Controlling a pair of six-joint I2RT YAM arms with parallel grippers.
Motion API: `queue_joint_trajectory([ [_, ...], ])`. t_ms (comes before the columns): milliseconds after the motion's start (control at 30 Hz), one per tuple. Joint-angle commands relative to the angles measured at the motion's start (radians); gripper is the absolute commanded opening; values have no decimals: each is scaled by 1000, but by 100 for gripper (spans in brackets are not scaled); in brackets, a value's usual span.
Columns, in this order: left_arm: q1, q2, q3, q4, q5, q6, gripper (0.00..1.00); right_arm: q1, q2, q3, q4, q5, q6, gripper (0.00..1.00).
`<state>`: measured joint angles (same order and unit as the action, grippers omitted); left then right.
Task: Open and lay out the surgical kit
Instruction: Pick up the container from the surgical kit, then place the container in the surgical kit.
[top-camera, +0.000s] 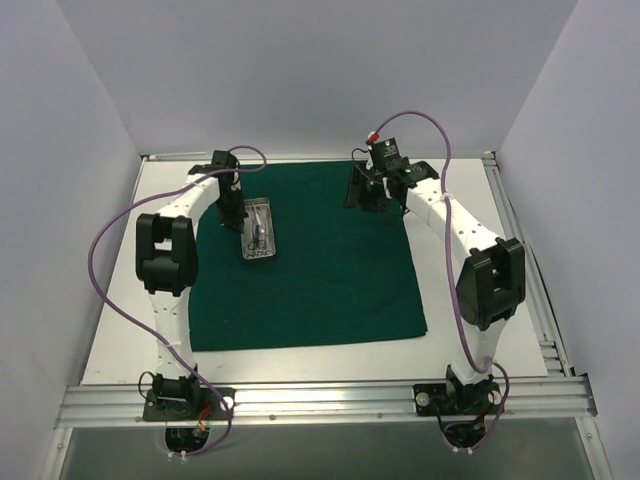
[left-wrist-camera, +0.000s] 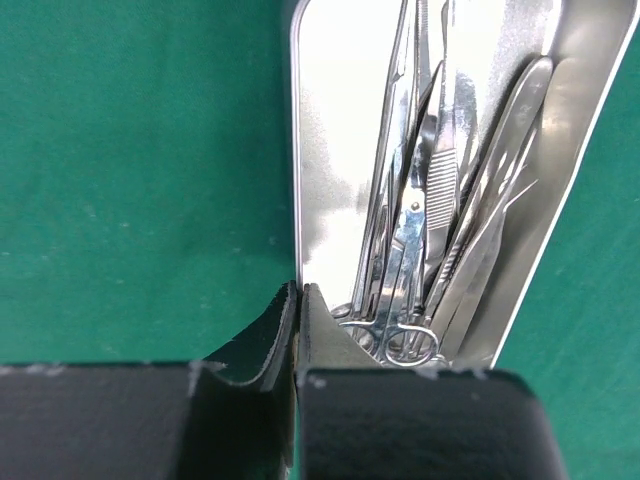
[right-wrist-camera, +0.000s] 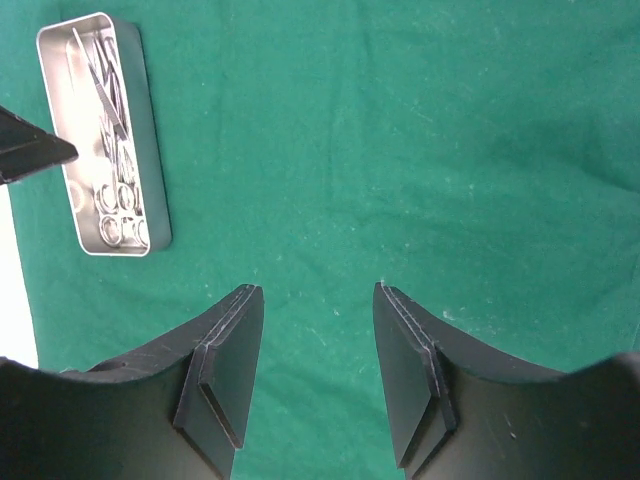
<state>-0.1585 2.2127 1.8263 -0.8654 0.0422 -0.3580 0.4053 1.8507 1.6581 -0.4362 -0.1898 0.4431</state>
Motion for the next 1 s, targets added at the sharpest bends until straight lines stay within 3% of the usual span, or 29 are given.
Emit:
queue_joint_trajectory([
  [0,-3,1,89,-30,-18,63,2,0,-67,-9,-25,-4,-21,48],
  [367,50,-25,194,-130,-85,185,2,-8,-73,-23,-55,-14,-29,48],
  [567,132,-16,189,-118,-71,224,2,-8,-70,-21,-70,-20,-30,49],
  [967,188,71,208,-98,-42,301,2,-13,-51,2,-91,-31,-43,49],
])
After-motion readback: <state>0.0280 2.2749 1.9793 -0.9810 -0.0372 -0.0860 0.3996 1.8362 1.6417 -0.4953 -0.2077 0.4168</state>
